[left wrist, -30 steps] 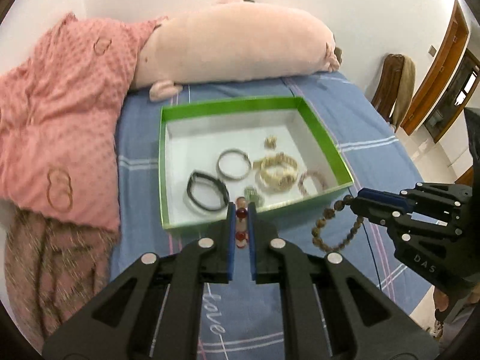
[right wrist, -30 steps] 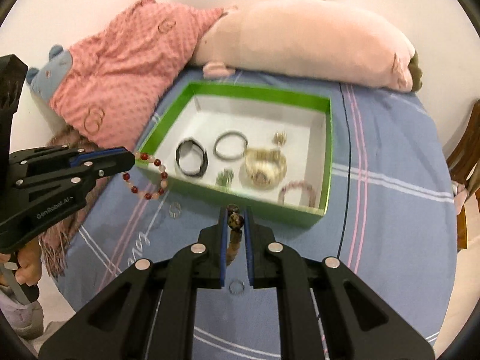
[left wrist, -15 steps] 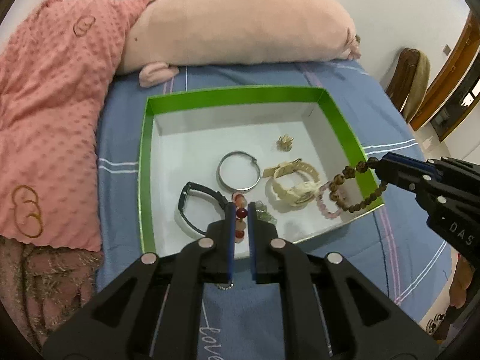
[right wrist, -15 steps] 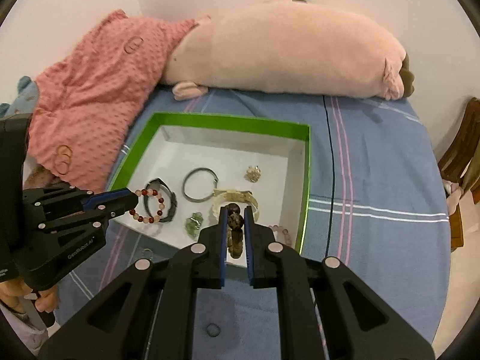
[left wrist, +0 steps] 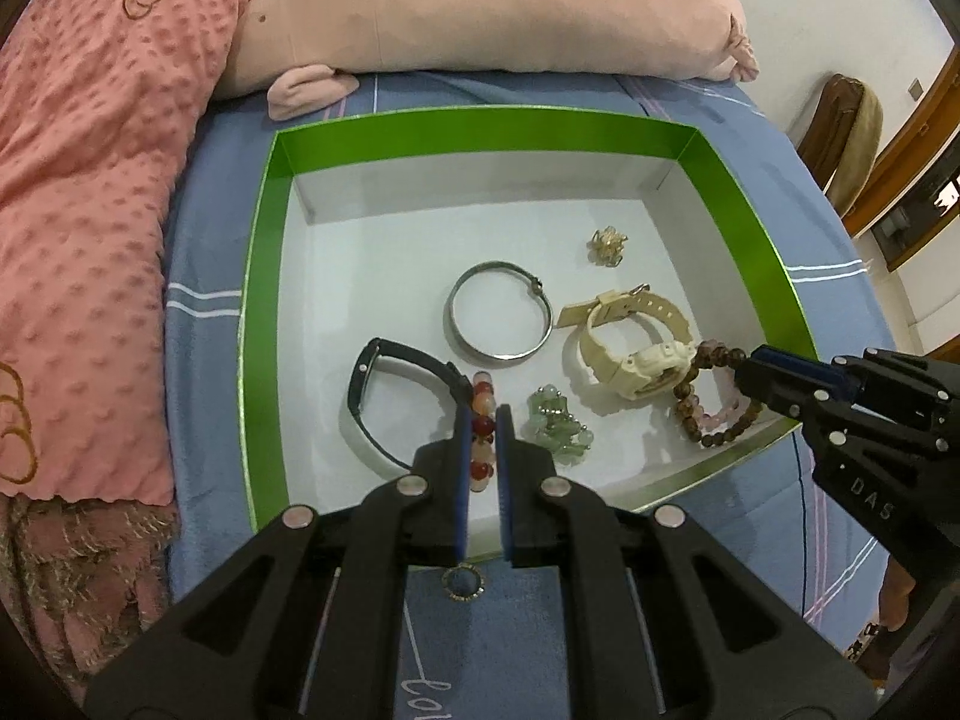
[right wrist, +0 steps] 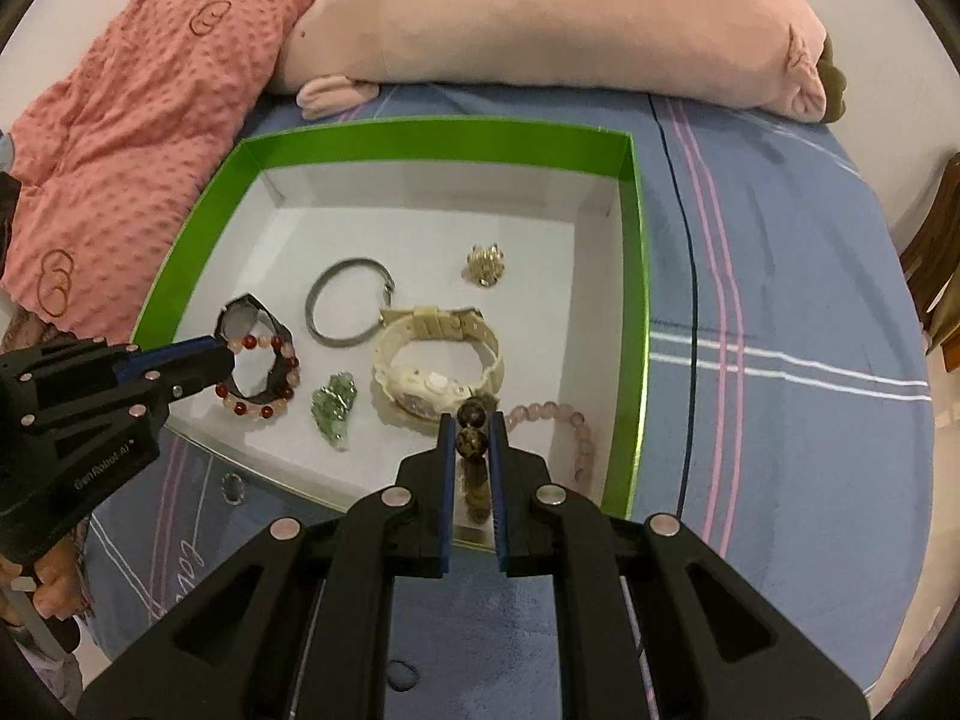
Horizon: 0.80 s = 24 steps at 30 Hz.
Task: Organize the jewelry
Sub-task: 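Carry both bracelets over the box and open both grippers to drop them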
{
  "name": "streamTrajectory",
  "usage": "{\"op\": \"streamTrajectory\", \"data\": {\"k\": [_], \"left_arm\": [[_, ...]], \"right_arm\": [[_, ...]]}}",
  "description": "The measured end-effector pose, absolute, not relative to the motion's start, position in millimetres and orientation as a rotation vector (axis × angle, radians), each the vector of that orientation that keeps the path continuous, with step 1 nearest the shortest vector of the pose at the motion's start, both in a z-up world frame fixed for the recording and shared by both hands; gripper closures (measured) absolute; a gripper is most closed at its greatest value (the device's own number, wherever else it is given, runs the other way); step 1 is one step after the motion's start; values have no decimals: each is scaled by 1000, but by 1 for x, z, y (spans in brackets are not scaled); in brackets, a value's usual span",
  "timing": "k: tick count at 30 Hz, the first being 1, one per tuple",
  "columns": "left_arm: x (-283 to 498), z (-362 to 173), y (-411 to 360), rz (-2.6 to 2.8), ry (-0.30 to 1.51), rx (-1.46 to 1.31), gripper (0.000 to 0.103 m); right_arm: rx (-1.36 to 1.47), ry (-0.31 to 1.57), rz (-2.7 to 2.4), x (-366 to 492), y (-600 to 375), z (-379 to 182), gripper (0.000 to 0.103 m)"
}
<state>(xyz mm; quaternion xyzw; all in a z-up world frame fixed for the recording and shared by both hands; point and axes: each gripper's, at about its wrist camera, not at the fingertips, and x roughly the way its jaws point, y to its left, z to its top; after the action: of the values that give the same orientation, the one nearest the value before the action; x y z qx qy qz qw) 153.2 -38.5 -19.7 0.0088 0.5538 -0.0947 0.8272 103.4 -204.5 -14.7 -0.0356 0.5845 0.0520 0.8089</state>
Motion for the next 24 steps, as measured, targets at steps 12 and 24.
{"op": "streamTrajectory", "data": {"k": [12,24], "left_arm": [[136,11,-19,-196,1087,-1,71],[62,8,16,-114,1109,26,66]], "right_arm": [[-39,1199,91,91,-213,6,67],[-8,1209,164,7,-221,39,50]]}}
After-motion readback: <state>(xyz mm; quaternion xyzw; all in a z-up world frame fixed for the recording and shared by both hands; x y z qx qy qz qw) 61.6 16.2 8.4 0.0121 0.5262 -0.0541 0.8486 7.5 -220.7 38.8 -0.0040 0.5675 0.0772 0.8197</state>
